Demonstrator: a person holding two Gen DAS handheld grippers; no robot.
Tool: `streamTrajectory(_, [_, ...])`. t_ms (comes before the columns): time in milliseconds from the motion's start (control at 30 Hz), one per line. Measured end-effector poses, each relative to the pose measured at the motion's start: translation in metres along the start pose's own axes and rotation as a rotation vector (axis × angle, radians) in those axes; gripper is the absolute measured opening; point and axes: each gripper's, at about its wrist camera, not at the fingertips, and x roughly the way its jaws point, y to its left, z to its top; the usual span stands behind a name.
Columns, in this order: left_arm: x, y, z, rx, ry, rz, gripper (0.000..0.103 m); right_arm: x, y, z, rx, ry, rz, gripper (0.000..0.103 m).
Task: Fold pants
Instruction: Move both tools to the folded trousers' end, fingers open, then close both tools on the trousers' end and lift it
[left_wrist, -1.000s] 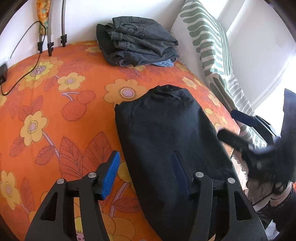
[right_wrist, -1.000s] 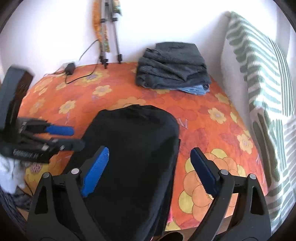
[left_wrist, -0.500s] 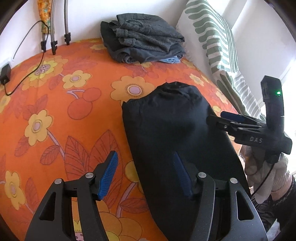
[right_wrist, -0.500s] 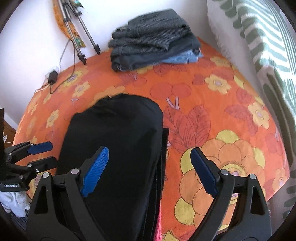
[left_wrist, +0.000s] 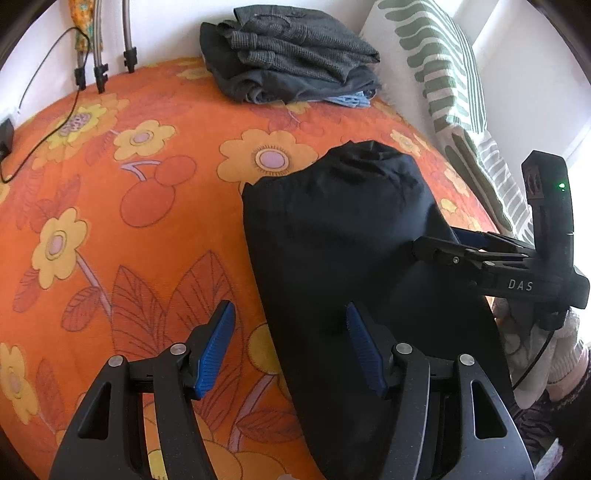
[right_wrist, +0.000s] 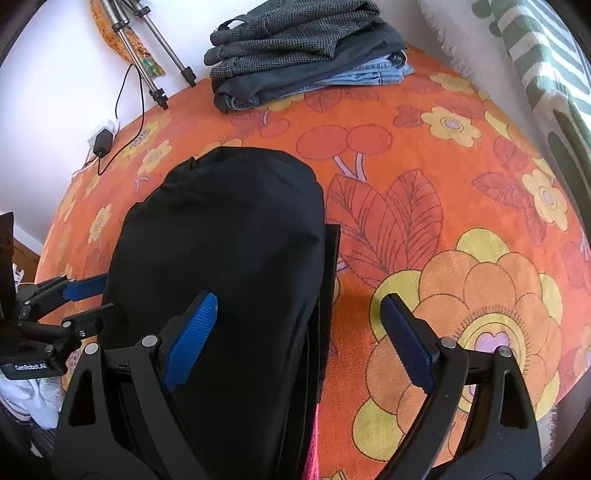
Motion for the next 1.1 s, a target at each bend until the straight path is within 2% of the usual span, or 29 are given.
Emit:
streamTrajectory(267, [0.005, 0.001, 0.002, -0.021, -0.002, -0.023, 0.065, 0.0, 0.002, -0.001, -0.031, -0.006, 0.011, 0.093])
streamTrajectory(433, [0.006, 0.002, 0.004, -0.041, -0.007, -0.045, 0.065, 0.001, 0.003, -0.001, -0.047, -0.012, 0.025, 0.089])
streamTrajectory(633, [0.009, -0.008, 0.004, -0.009, -0.012, -0.073, 0.063, 0.001, 0.012, -0.005, -0.087, -0.03, 0.004, 0.078])
streamTrajectory(700, [0.011, -0.012, 0.004, 0.003, -0.017, -0.074, 0.06, 0.0, 0.014, -0.006, -0.099, -0.031, 0.02, 0.066])
streamTrajectory(767, [0.012, -0.014, 0.005, 0.003, -0.021, -0.075, 0.052, 0.0, 0.015, -0.006, -0.097, -0.033, 0.022, 0.064])
streamTrajectory(833, [0.012, -0.012, 0.006, -0.009, -0.024, -0.08, 0.049, -0.001, 0.014, -0.007, -0.088, -0.035, 0.029, 0.058])
streamTrajectory(900, [0.012, -0.011, 0.006, -0.019, -0.029, -0.085, 0.037, -0.002, 0.011, -0.007, -0.069, -0.037, 0.046, 0.049])
streamTrajectory(967, [0.012, -0.01, 0.007, -0.025, -0.035, -0.082, 0.031, -0.002, 0.009, -0.007, -0.05, -0.035, 0.066, 0.043])
streamTrajectory(1100, [0.011, -0.009, 0.007, -0.031, -0.043, -0.081, 0.025, -0.002, 0.007, -0.007, -0.019, -0.035, 0.082, 0.036])
